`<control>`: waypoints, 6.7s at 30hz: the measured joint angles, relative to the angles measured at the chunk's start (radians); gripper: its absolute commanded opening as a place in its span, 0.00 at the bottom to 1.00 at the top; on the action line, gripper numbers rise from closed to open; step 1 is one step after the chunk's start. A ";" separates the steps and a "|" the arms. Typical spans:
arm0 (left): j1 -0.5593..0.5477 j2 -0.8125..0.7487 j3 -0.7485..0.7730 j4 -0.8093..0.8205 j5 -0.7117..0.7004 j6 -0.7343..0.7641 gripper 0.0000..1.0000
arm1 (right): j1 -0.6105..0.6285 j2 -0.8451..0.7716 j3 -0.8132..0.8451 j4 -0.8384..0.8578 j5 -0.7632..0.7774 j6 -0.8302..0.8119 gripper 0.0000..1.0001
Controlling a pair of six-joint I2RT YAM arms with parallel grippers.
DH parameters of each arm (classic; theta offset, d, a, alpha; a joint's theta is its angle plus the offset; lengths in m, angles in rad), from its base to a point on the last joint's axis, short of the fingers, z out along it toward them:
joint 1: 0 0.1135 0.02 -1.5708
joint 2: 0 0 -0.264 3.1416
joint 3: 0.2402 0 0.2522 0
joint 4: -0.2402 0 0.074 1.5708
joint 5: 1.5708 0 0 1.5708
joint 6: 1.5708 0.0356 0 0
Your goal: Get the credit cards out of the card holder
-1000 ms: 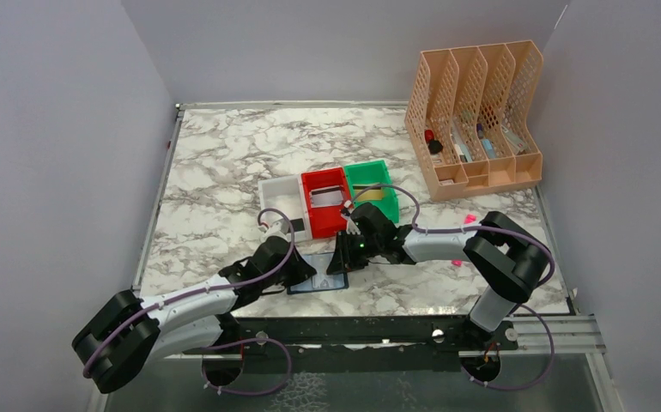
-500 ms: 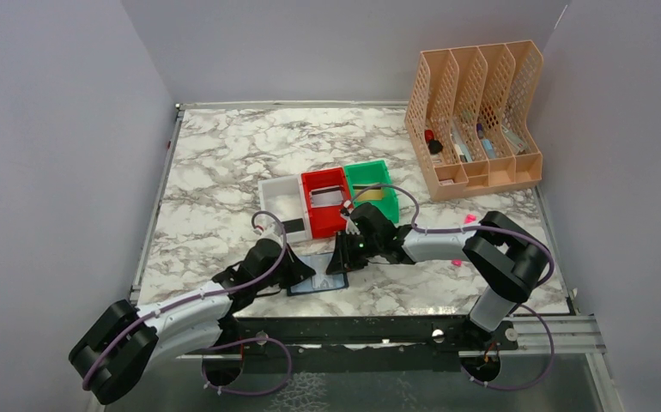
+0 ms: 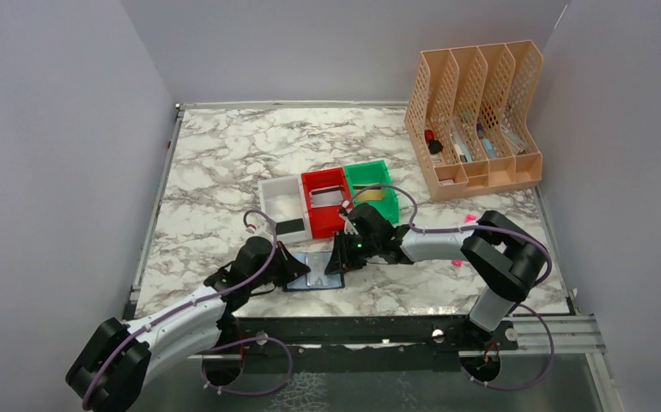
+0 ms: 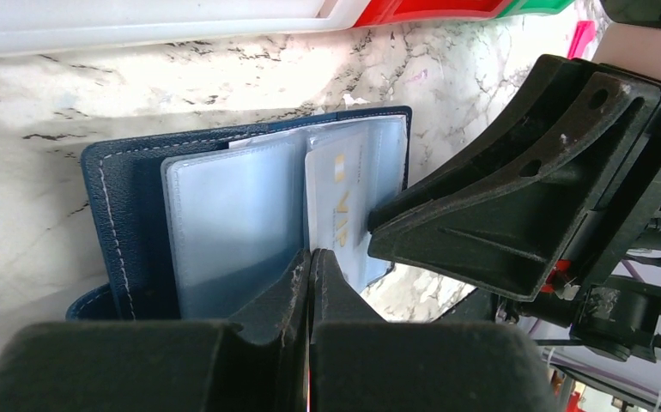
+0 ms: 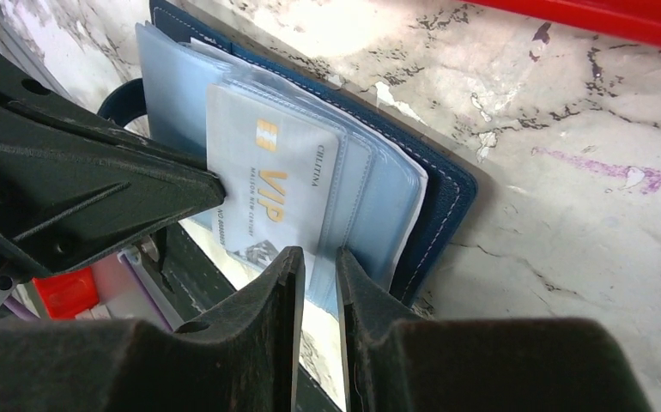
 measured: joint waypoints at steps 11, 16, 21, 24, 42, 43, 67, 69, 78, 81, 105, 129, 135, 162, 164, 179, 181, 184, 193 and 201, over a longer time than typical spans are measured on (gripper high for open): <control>0.003 -0.047 0.003 -0.092 -0.003 0.023 0.00 | 0.003 0.000 0.009 -0.020 0.017 -0.002 0.18; 0.003 -0.033 0.017 -0.119 -0.011 0.043 0.00 | 0.003 -0.007 0.017 -0.045 0.024 -0.026 0.12; 0.004 -0.018 0.028 -0.136 -0.021 0.059 0.00 | 0.003 -0.056 0.018 -0.066 0.019 -0.067 0.12; 0.004 -0.018 0.032 -0.142 -0.025 0.064 0.00 | 0.003 -0.061 0.040 -0.063 -0.010 -0.087 0.13; 0.004 -0.036 0.034 -0.169 -0.040 0.072 0.00 | 0.028 0.067 0.085 -0.045 -0.020 -0.065 0.15; 0.004 -0.044 0.035 -0.178 -0.043 0.074 0.00 | 0.031 0.065 0.085 -0.045 -0.010 -0.062 0.14; 0.004 -0.091 0.058 -0.263 -0.067 0.107 0.01 | 0.034 0.065 0.085 -0.036 0.018 -0.042 0.14; 0.004 -0.098 0.058 -0.269 -0.069 0.107 0.02 | 0.034 0.065 0.085 -0.035 0.018 -0.042 0.14; 0.011 -0.101 0.058 -0.268 -0.067 0.108 0.07 | 0.034 0.065 0.085 -0.035 0.018 -0.043 0.14; 0.016 -0.103 0.053 -0.264 -0.062 0.105 0.11 | 0.034 0.065 0.085 -0.035 0.018 -0.043 0.14; 0.061 -0.088 0.003 -0.171 0.001 0.071 0.00 | 0.034 0.065 0.086 -0.035 0.018 -0.043 0.15; 0.061 -0.099 0.049 -0.288 -0.072 0.134 0.01 | 0.034 0.048 0.100 -0.086 0.003 -0.071 0.23; 0.061 -0.099 0.049 -0.285 -0.072 0.135 0.01 | 0.034 0.048 0.113 -0.102 -0.009 -0.080 0.25; 0.061 -0.072 0.018 -0.192 -0.023 0.098 0.07 | 0.029 0.095 0.141 -0.076 -0.069 -0.077 0.30; 0.061 -0.072 0.018 -0.193 -0.023 0.102 0.15 | 0.027 0.106 0.137 -0.046 -0.087 -0.068 0.29; 0.063 -0.146 0.034 -0.254 -0.044 0.103 0.41 | 0.022 0.114 0.120 -0.016 -0.081 -0.016 0.22; 0.064 -0.152 0.034 -0.259 -0.048 0.096 0.43 | 0.021 0.114 0.120 -0.017 -0.081 -0.014 0.22; 0.068 -0.179 0.034 -0.274 -0.072 0.077 0.44 | 0.021 0.116 0.120 -0.016 -0.080 -0.013 0.21; 0.067 -0.290 0.034 -0.265 -0.098 0.041 0.48 | 0.021 0.125 0.121 0.003 -0.085 -0.006 0.21; 0.067 -0.161 0.032 -0.212 -0.050 0.042 0.44 | 0.021 0.125 0.121 0.004 -0.085 -0.005 0.21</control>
